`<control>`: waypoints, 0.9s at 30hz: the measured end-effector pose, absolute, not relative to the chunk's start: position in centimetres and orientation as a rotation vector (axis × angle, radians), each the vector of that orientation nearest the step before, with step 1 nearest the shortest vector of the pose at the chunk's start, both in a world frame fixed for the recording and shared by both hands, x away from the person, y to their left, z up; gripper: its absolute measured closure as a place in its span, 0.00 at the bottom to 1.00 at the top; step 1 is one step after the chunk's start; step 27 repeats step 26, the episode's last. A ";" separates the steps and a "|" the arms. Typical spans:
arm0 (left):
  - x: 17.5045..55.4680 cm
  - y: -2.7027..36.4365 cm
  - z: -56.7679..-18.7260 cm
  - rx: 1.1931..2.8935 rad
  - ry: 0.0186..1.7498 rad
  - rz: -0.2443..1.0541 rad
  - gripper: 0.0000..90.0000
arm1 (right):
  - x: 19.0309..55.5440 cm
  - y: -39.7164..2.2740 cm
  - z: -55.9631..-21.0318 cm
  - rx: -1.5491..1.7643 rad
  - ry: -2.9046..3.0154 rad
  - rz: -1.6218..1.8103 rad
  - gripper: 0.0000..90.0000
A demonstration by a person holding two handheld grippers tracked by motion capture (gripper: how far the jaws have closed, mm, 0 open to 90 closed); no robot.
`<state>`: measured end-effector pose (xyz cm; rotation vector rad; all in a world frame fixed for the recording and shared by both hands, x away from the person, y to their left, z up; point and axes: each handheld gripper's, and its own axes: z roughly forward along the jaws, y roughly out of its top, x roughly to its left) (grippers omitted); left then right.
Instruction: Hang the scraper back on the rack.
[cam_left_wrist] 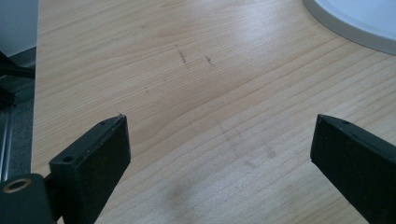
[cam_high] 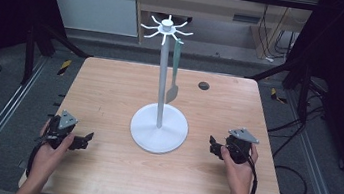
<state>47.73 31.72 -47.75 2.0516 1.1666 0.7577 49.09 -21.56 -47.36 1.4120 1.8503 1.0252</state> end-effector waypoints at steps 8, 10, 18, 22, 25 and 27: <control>48.0 32.1 -47.9 2.020 1.191 0.771 0.05 | 49.2 -21.7 -48.1 1.400 1.842 1.005 0.13; 48.0 32.1 -47.9 2.023 1.189 0.759 0.05 | 49.1 -21.6 -48.3 1.404 1.851 1.003 0.12; 48.1 32.0 -48.0 2.033 1.181 0.754 0.05 | 48.8 -20.9 -48.5 1.394 1.886 1.005 0.12; 48.1 32.0 -48.1 2.028 1.186 0.765 0.04 | 48.8 -20.8 -48.8 1.408 1.904 0.998 0.12; 48.2 32.0 -48.1 2.027 1.183 0.771 0.04 | 48.8 -20.8 -48.9 1.413 1.908 0.999 0.12; 48.2 32.0 -48.1 2.030 1.182 0.772 0.04 | 48.8 -20.8 -48.9 1.417 1.909 0.997 0.12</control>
